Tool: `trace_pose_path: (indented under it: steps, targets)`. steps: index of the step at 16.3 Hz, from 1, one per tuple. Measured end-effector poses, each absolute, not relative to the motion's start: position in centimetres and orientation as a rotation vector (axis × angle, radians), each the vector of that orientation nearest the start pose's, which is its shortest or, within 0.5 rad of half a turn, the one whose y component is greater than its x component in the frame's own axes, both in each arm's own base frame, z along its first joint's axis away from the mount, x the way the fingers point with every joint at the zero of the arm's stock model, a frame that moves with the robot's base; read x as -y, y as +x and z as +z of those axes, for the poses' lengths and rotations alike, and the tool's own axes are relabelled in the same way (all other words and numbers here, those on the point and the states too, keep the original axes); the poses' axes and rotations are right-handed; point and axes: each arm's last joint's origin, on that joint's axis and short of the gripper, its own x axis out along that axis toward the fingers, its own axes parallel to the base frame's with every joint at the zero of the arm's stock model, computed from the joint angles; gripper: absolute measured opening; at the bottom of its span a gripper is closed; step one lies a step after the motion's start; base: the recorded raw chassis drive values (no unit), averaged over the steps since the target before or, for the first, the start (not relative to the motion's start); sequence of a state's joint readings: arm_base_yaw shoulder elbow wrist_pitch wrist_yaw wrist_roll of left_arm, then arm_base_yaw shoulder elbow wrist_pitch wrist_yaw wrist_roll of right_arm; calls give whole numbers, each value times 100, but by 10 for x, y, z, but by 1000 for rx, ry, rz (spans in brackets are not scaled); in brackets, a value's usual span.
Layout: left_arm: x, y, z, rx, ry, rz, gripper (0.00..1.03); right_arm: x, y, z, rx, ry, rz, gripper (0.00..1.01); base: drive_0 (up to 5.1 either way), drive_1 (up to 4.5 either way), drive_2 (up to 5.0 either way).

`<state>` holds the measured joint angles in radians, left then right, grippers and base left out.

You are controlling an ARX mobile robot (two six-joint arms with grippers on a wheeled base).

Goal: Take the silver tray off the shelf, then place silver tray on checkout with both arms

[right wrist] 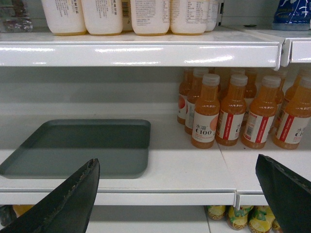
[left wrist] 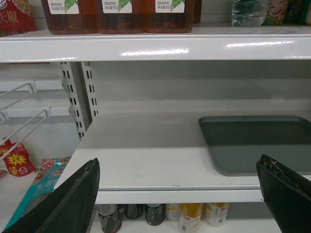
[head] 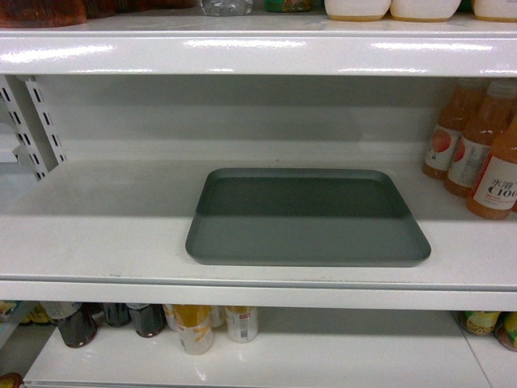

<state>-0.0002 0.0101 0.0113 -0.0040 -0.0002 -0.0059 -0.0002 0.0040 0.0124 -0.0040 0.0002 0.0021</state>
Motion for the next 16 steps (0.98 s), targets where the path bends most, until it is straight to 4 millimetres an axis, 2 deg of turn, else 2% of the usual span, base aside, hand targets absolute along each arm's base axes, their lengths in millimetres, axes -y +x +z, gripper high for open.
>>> trace_pose_path:
  steps: [16]
  targets:
    - [0, 98, 166, -3, -6, 0, 98, 0, 97, 167, 4, 2, -1, 98, 0, 0, 0]
